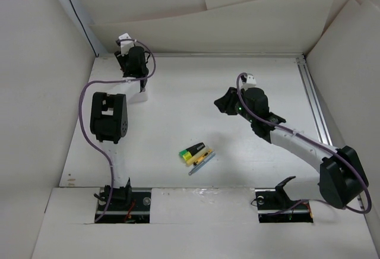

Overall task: Sort the stationery into containers
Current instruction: Place the pen in the storage box, then pick up the pen from the center of the board.

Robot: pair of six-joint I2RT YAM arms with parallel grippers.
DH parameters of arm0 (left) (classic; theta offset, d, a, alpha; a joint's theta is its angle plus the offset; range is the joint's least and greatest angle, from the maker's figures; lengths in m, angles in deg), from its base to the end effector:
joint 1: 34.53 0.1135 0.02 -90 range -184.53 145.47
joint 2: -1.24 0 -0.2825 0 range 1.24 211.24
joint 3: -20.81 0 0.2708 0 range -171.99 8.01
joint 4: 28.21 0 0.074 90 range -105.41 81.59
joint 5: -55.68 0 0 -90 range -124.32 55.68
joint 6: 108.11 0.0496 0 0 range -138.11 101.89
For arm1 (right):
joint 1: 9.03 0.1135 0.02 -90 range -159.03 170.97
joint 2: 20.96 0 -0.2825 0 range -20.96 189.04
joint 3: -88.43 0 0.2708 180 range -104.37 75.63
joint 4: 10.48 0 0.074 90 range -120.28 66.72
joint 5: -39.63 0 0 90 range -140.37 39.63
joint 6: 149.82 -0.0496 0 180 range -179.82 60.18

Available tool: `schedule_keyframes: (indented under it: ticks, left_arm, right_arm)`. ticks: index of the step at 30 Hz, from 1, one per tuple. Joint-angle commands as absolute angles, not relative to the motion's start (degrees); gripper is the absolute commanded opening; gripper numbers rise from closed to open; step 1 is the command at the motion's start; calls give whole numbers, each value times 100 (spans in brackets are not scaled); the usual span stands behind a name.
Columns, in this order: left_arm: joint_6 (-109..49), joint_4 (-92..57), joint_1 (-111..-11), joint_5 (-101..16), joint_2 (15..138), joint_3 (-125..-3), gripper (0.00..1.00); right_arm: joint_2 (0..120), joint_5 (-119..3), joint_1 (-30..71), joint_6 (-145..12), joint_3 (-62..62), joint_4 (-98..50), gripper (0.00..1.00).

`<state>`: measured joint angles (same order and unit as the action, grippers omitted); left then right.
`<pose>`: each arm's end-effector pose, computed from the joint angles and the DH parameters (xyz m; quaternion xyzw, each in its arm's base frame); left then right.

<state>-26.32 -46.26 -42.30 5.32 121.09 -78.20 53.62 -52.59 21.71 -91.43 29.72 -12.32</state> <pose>0.5252 -0.0397 0.2567 -0.2365 0.6803 0.1530 0.6767 0.2767 0.1668 0.2742 -0.0053 0.8074 0.3187 0.4965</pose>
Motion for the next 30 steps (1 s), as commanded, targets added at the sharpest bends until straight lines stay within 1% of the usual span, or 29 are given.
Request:
schedule_keyframes:
  ticks: [1,3,4,5,7,8,9,10,11,12,13,15,17,18,19,21,22,23,24,26,28,29,30]
  left_arm:
    - [-3023,-4266,-4218,322,11094,-7979,42]
    - [-3190,-4073,-4270,121,10848,-7979,42]
    - [-3269,-3959,-4270,23,10594,-7979,39]
    - [-3357,-3731,-4322,-38,10470,-7979,39]
    - [-3638,-3458,-4384,-223,10120,-8032,36]
    - [-3726,-3309,-4480,-224,10004,-8032,31]
    - [-3814,-3003,-4542,-337,9907,-8032,29]
    - [-4015,-2834,-4604,-677,9811,-8032,28]
    - [-4156,-2659,-4709,-907,9644,-8032,28]
    - [-4375,-2213,-4710,-1144,9582,-7945,24]
    - [-4621,-2052,-4797,-1790,9520,-7857,23]
    - [-5211,-2015,-4980,-2593,9327,-7165,17]
    - [-5309,-2234,-5270,-3252,9186,-6523,16]
    - [-5309,-2287,-5629,-3360,9133,-6059,16]
    - [-5222,-2061,-5833,-3361,9133,-5941,16]
    - [-5046,-1771,-6167,-3492,9133,-5678,12]
    - [-4993,-1578,-6465,-3493,9133,-5563,12]
    - [-4923,-1463,-6607,-3545,9037,-5406,12]
    - [-4861,-1409,-6730,-3763,8958,-5239,14]
    - [-4861,-1470,-7082,-3818,8581,-4747,24]
    - [-4782,-1470,-7232,-4116,8265,-4448,30]
    - [-4782,-1470,-7363,-4117,8193,-4385,38]
    - [-4695,-1357,-7434,-4187,8192,-4385,41]
  right_arm:
    - [5137,-5327,2226,-9058,2993,-896,42]
    - [5059,-5327,2226,-9058,2993,-896,42]
    - [5058,-5275,2226,-9058,3045,-896,42]
    - [4988,-5275,2226,-9058,3045,-896,42]
    - [4917,-5222,2226,-9058,3045,-896,42]
    - [4865,-5222,2226,-9110,3097,-896,42]
    - [4864,-5161,2226,-9111,3098,-896,35]
    - [4864,-5160,2226,-9111,3098,-896,31]
    - [4864,-5073,2226,-9111,3098,-896,25]
    - [4864,-5020,2226,-9180,3098,-956,5]
    - [4864,-4898,2226,-9181,3037,-1096,0]
    - [4926,-4748,2226,-9242,2976,-1220,0]
    - [4988,-4511,2226,-9304,2975,-1326,0]
    - [4988,-4449,2226,-9304,2975,-1326,0]
    - [5048,-4387,2226,-9374,2975,-1378,0]
    - [5101,-4273,2226,-9427,2923,-1449,4]
    - [5171,-4273,2226,-9427,2870,-1449,6]
    - [5172,-4273,2226,-9427,2869,-1519,12]
    - [5233,-4273,2226,-9427,2817,-1520,16]
    - [5234,-4273,2226,-9427,2817,-1581,25]
    - [5234,-4273,2226,-9427,2817,-1581,29]
    - [5234,-4212,2226,-9427,2817,-1633,32]
    - [5234,-4211,2226,-9427,2817,-1634,33]
